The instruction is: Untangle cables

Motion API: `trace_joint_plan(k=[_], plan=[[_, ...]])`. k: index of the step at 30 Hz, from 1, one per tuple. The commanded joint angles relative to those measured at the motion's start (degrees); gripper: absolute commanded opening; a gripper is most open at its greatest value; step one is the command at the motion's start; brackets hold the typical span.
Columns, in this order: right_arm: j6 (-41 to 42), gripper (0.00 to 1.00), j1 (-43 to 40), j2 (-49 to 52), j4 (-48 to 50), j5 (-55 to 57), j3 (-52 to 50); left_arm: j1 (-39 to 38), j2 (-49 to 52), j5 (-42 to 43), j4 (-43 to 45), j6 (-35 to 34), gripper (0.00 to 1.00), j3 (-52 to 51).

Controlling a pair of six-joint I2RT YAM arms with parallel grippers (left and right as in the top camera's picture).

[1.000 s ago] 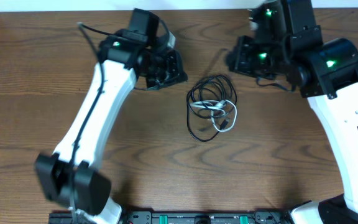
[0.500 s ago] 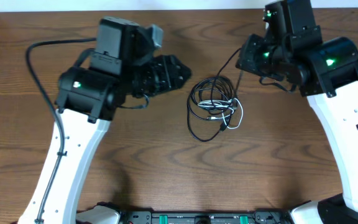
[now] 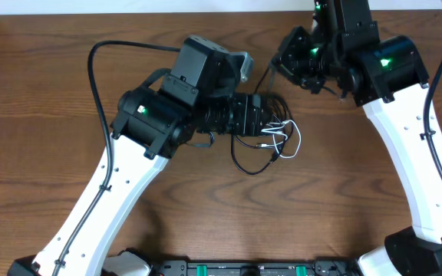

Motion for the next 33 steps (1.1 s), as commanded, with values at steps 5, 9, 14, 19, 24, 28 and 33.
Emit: trace_joint_plan(k=[5,9,14,19,24,28,33], plan=[[1.57,0.02,0.44,-0.31,-2.14,-12.31,0.44,0.04,2.03,-10.40,2.01,0.52,0.65,0.11],[1.57,0.01,0.46,-0.31,-2.08,-12.48,0.44,0.04,2.91,-10.01,2.62,-0.09,0.40,0.11],[1.55,0.02,0.44,-0.31,-2.10,-13.18,0.44,0.04,4.31,-9.99,2.43,-0.09,0.08,0.11],[-1.73,0.08,0.44,-0.31,-2.93,-4.76,0.44,0.04,4.63,-9.62,2.40,-0.11,0.07,0.13],[-12.31,0.58,0.26,-0.31,-7.63,10.05,0.44,0.11,3.10,-9.79,1.75,-0.09,0.07,0.13],[-21.24,0.91,0.28,-0.31,-14.23,22.75,0.37,0.24,0.81,-12.85,1.40,-3.28,0.07,0.13],[-24.72,0.99,0.28,-0.31,-19.54,28.28,-4.15,0.76,-2.56,-12.94,2.75,-7.02,0.08,0.13]])
